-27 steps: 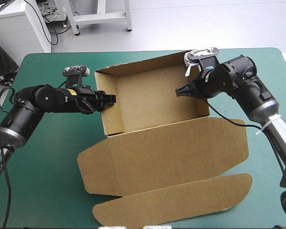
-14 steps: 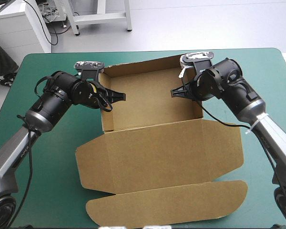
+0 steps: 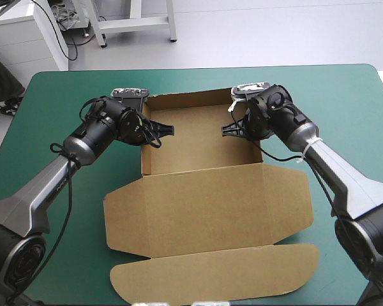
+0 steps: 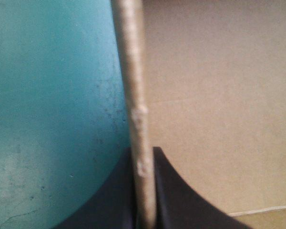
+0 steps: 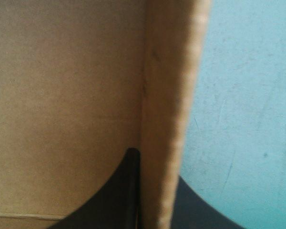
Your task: Fold the box
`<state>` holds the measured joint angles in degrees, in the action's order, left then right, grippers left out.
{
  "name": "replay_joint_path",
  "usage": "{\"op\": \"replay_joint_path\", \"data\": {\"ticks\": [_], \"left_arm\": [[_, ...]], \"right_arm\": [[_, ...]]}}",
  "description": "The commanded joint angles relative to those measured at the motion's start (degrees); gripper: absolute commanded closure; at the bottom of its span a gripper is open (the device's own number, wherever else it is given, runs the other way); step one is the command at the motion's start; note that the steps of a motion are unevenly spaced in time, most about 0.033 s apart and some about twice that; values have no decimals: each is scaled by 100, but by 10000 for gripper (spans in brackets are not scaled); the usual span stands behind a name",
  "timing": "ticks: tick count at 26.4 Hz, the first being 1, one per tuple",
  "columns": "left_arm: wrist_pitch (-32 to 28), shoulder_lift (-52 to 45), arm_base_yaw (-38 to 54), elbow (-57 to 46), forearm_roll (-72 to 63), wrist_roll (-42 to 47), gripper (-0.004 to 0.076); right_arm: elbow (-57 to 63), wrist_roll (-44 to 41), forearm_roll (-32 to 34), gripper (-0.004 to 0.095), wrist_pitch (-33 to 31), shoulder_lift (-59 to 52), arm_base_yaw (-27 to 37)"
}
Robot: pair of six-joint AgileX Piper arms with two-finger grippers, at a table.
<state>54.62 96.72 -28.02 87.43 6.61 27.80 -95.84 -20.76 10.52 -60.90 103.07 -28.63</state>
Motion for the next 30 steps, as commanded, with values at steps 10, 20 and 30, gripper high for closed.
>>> {"op": "replay_joint_path", "data": {"ticks": [10,20,30], "left_arm": [[-1011,699,-122,198,-186,37,731],[-1296,1360,-110,207,-186,68,731],[-1336,1365,-64,211,-422,68,730]], "right_arm": [[-206,822,-1219,923,985,509,654],[-206,989,-1303,923,1443,922,819],[-728,1468,-1347,903,976,979,827]]}}
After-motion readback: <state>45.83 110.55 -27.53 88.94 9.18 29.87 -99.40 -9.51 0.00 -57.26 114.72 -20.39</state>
